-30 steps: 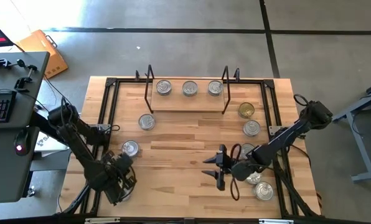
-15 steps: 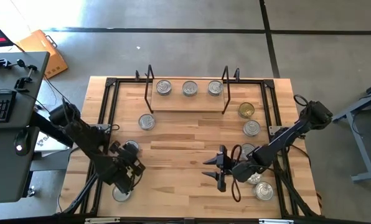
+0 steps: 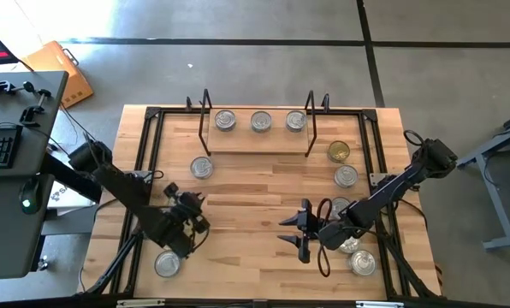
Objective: Stack canned seafood by type on shelf
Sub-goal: Put the light blue tuna can on the shelf aligned with the other light blue tuna can
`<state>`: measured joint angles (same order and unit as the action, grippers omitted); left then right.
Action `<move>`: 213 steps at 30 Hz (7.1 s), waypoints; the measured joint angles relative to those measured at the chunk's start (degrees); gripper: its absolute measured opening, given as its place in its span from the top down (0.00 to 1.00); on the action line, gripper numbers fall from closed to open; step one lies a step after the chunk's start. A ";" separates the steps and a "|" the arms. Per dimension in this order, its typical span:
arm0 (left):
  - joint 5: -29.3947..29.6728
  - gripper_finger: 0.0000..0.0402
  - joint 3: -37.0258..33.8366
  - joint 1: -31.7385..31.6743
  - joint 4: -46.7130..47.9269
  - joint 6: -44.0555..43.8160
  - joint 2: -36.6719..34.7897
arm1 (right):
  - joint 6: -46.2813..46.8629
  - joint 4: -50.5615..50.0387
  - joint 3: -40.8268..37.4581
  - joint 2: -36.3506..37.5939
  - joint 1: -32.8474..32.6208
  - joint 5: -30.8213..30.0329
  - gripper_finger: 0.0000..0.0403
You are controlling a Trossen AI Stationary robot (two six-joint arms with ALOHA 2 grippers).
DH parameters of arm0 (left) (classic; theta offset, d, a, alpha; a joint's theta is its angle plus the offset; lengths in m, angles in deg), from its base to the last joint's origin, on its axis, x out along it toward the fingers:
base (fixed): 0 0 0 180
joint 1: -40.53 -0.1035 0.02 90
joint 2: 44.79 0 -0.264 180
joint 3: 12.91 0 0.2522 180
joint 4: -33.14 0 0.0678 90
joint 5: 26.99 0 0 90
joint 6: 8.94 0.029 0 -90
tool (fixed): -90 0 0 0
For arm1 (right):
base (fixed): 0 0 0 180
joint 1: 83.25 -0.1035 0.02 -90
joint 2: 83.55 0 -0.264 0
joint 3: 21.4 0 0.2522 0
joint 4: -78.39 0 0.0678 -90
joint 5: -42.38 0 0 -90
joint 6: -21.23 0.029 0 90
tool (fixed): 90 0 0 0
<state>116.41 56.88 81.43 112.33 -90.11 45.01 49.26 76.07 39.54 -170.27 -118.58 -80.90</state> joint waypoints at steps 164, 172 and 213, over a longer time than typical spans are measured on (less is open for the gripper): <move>-32.54 1.00 -4.33 -18.21 -78.28 77.06 13.68 | -45.86 -14.50 17.03 -26.49 11.45 3.42 0.32; -32.16 1.00 -4.33 -18.40 -79.80 75.20 13.66 | -37.74 -13.49 17.03 -28.06 11.26 -0.59 0.47; -29.47 0.69 -4.28 -15.43 -80.69 85.85 13.64 | -20.08 18.83 0.89 -25.17 10.54 8.95 0.61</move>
<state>86.94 52.60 66.01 31.63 -4.26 58.65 29.18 94.90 40.43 -195.44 -108.04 -71.95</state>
